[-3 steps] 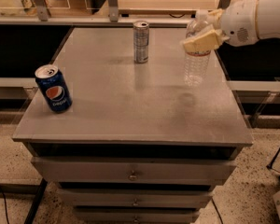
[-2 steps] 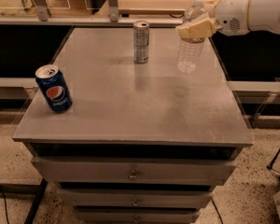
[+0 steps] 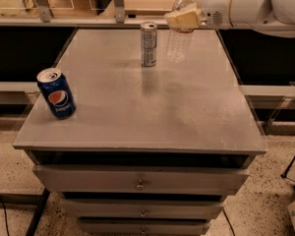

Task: Move water bottle near redbull can

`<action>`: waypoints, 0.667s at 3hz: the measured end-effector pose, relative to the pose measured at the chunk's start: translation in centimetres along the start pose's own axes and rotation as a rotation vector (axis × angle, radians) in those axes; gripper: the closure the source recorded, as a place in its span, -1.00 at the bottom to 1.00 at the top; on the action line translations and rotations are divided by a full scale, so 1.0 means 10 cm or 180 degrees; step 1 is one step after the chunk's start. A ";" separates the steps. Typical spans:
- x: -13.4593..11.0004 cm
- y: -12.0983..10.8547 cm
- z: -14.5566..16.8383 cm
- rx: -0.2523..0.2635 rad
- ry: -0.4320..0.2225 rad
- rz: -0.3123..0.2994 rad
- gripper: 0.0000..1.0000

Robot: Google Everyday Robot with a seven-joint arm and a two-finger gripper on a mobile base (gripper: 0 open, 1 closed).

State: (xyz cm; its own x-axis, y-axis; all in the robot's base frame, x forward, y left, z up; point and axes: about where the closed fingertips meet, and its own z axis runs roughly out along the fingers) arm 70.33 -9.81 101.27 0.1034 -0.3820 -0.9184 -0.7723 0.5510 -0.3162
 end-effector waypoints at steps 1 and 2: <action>-0.02 0.02 0.22 0.0032 0.0059 -0.0038 1.00; 0.06 0.02 0.35 0.0052 0.0131 -0.0025 1.00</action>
Offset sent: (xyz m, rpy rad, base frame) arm 0.0305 0.0261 -0.0253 -0.0525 0.0250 -0.0517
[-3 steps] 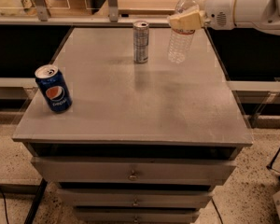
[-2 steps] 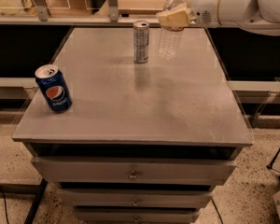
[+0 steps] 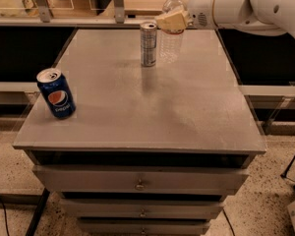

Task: Move water bottle near redbull can

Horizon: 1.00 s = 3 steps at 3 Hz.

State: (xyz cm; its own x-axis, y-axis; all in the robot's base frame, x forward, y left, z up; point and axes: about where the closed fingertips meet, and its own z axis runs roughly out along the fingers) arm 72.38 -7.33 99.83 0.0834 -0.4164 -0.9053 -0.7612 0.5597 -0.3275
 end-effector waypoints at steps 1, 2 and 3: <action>0.07 0.00 0.08 -0.0011 0.0070 -0.0006 1.00; 0.16 0.00 0.13 -0.0057 0.0116 0.0008 1.00; 0.23 0.02 0.19 -0.0148 0.0163 -0.0011 0.68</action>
Offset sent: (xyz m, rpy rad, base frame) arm 0.0155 -0.0047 -0.0282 -0.0390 0.0473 0.0035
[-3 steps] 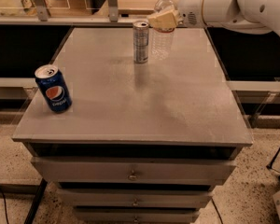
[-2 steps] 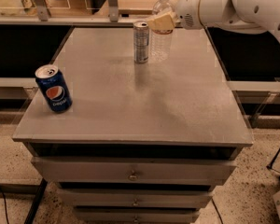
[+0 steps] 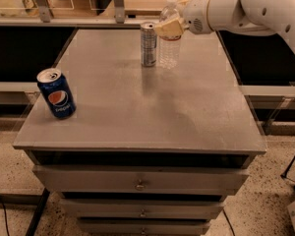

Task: Move water bottle near redbull can

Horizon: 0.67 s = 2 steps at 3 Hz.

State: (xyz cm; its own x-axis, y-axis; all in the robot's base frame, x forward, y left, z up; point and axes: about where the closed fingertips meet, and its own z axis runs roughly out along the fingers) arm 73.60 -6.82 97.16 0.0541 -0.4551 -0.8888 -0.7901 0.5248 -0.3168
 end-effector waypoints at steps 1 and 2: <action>0.06 0.03 0.05 -0.0104 0.0038 0.0014 0.22; 0.10 0.06 0.10 -0.0183 0.0073 0.0025 -0.23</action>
Offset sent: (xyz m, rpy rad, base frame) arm 0.0032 0.0030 -0.0201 -0.0267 0.0640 0.0527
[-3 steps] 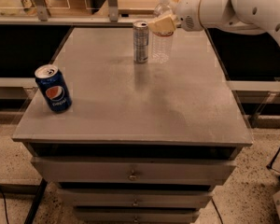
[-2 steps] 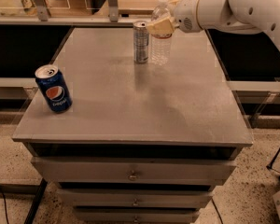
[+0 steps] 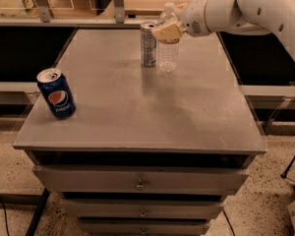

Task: Move water bottle near redbull can

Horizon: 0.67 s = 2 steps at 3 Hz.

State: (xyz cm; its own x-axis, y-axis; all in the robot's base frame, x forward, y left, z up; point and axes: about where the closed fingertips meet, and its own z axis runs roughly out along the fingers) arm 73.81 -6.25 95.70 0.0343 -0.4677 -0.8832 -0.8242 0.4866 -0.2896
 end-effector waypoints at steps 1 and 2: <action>0.03 0.01 0.03 -0.0053 0.0007 0.0028 -0.71; 0.11 0.02 0.04 -0.0084 -0.0005 0.0107 -1.00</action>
Offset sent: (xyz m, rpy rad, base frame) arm 0.0026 -0.0050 -0.0079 0.0129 0.0319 0.0100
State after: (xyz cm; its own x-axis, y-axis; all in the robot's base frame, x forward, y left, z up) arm 73.90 -6.42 94.56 0.0073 -0.4501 -0.8929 -0.8396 0.4822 -0.2500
